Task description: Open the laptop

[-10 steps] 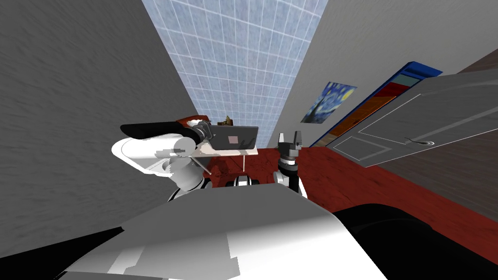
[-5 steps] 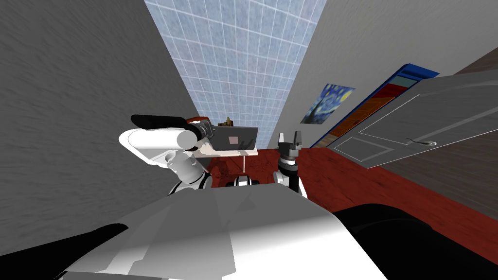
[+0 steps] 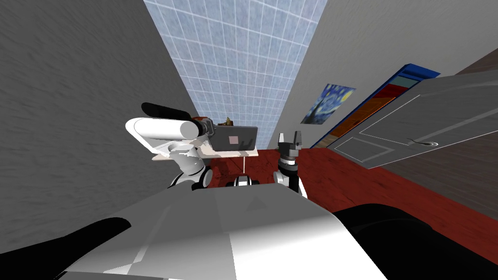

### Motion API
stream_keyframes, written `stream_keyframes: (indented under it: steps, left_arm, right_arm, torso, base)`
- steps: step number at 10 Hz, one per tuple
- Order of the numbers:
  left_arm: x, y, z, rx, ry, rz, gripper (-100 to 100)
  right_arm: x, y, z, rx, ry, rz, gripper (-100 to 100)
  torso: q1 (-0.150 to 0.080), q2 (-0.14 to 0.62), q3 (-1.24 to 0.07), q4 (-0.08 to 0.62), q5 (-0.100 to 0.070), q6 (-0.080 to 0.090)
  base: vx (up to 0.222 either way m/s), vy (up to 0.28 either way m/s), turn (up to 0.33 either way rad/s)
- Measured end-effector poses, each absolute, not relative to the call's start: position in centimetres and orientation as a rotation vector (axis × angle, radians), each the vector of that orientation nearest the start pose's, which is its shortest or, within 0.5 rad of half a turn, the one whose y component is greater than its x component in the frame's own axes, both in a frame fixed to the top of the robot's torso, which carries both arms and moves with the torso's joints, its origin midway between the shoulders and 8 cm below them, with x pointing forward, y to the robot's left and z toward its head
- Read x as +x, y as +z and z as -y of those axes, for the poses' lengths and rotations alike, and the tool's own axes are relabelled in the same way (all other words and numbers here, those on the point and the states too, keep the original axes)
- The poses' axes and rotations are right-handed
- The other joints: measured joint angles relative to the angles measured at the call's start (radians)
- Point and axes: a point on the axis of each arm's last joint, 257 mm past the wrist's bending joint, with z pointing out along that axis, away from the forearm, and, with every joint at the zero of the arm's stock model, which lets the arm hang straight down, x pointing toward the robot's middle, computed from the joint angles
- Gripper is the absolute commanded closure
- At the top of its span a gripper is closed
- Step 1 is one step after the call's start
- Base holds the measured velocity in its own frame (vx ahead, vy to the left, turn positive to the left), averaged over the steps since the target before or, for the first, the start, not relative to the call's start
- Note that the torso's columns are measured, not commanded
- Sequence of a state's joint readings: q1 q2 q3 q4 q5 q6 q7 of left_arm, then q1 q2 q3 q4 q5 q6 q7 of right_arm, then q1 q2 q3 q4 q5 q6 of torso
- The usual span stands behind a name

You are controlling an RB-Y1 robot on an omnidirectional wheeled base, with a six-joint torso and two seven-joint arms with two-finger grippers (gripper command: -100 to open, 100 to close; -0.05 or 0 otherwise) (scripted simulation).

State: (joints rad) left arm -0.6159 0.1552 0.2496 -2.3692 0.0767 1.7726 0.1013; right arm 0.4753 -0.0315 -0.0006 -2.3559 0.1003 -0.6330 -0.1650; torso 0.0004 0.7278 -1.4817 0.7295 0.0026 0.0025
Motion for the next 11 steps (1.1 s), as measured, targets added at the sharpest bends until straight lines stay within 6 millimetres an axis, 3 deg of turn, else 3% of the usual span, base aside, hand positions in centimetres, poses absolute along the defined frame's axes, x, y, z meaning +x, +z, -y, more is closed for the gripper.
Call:
stream_keyframes:
  steps: [11]
  left_arm:
    - [51.5, 3.0, -25.3, -1.718, -0.887, -1.538, 100]
  right_arm:
    - [30.5, 8.5, 24.9, 0.435, 1.458, -0.514, 0]
  torso:
    - [0.000, 0.009, 0.006, 0.006, -0.001, -0.002]
  base:
    - [0.023, 0.000, -0.002]
